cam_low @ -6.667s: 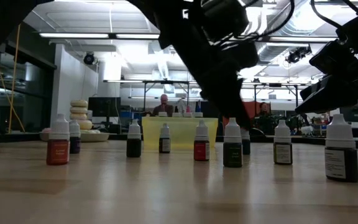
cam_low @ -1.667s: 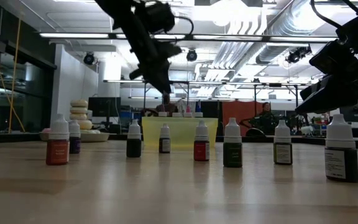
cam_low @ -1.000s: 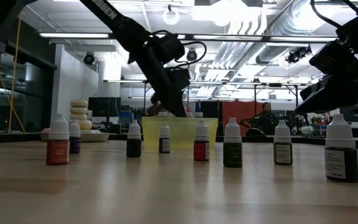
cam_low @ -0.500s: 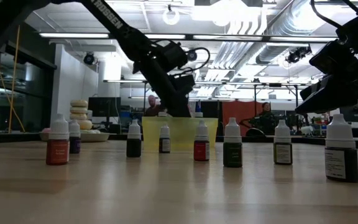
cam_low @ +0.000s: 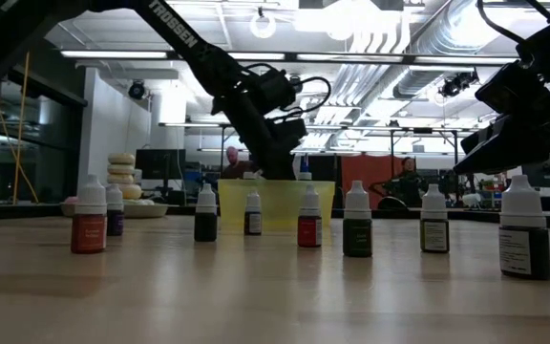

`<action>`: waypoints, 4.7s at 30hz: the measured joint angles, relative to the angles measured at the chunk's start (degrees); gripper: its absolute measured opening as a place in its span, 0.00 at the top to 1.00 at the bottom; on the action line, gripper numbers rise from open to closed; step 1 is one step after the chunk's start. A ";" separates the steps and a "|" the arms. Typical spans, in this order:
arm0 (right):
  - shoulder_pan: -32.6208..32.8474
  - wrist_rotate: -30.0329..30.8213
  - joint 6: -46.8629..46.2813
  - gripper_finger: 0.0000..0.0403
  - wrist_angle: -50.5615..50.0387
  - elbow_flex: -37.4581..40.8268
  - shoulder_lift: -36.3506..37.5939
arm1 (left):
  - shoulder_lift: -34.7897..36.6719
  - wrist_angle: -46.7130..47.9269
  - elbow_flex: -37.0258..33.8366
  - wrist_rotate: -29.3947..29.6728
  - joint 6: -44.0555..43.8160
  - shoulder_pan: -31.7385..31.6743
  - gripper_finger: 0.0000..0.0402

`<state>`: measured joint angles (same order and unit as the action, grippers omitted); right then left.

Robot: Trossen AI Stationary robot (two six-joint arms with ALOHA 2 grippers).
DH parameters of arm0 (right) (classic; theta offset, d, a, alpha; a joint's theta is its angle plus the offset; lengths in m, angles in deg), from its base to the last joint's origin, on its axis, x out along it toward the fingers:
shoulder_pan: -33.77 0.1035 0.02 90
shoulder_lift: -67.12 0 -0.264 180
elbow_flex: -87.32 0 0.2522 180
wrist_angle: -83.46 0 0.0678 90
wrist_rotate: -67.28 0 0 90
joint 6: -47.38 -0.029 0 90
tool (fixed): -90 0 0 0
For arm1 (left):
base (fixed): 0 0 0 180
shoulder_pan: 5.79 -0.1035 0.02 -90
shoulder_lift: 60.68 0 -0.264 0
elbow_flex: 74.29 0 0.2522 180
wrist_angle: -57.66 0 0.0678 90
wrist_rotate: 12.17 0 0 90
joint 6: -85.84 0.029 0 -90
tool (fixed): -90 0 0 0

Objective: Pick & Place food coloring
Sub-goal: Put the small blue food coloring bottle into the yellow bin, then put the bottom small red food coloring bottle into the yellow bin

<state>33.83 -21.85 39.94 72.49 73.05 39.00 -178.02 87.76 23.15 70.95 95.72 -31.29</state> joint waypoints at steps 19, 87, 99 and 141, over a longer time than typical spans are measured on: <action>-0.02 0.00 0.00 1.00 0.00 0.00 0.00 | 0.00 2.33 0.00 -0.22 3.61 0.02 0.91; 0.00 0.02 0.00 1.00 0.00 -0.01 0.02 | -0.02 44.27 42.27 9.70 -6.81 13.10 0.47; -0.02 0.01 0.00 1.00 0.00 0.00 0.00 | 0.07 49.83 45.05 13.03 -28.20 21.32 0.47; 0.00 0.00 0.02 1.00 -0.41 0.00 0.09 | -8.88 39.36 41.96 1.34 -40.08 45.19 0.47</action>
<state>33.83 -21.85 39.96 72.08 73.05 39.09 -186.90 127.12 65.11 72.29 55.64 13.91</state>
